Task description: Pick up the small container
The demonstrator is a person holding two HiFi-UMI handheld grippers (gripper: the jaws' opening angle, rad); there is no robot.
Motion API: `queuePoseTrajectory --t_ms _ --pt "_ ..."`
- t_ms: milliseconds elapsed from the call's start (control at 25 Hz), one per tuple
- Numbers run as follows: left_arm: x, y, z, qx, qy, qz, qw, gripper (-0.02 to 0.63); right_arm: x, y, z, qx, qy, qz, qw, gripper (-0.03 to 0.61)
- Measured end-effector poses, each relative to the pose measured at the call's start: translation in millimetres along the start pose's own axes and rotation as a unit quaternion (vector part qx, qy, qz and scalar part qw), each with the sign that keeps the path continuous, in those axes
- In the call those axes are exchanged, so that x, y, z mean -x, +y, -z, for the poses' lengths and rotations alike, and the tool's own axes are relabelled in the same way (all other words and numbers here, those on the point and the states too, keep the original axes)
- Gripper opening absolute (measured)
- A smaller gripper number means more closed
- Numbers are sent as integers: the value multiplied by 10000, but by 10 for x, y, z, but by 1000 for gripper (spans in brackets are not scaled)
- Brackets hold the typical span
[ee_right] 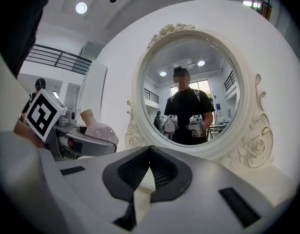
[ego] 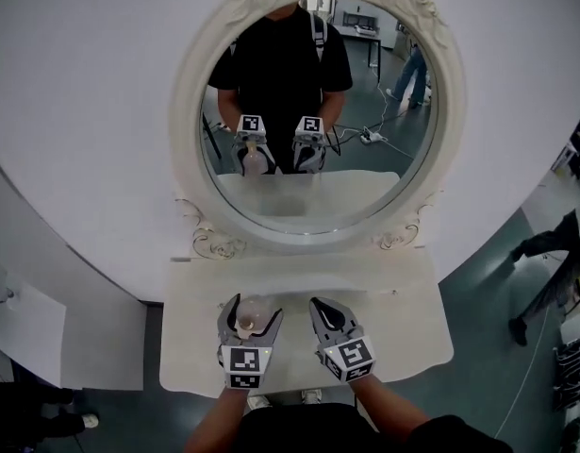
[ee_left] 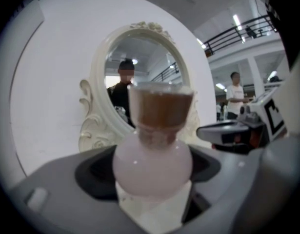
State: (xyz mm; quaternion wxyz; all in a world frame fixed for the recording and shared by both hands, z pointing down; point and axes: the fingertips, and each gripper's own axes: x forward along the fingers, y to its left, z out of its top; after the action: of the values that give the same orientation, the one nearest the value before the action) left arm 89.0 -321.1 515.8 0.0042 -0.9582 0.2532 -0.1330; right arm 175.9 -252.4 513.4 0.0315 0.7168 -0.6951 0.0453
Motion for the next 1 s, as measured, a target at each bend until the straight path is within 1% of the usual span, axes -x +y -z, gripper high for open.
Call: queuePoseTrajectory --t_ms 160,280,440,600,1000 --pt "21 -5 -173 -7 -187 29 9998 407 3 -64 -215 96 -203 93 9997 5" --pt "34 19 -279 61 -302 13 9995 407 24 -93 -364 140 -351 149 9992 5" --pt "50 52 -356 63 -360 19 9993 407 41 -129 -490 237 -466 282 9982 5" --pt "52 87 -353 95 -388 -1 9992 407 36 -144 -519 329 -434 338 9979 5" --pt "75 82 -320 143 -396 50 9991 407 43 -154 -481 289 -395 442 9978 5"
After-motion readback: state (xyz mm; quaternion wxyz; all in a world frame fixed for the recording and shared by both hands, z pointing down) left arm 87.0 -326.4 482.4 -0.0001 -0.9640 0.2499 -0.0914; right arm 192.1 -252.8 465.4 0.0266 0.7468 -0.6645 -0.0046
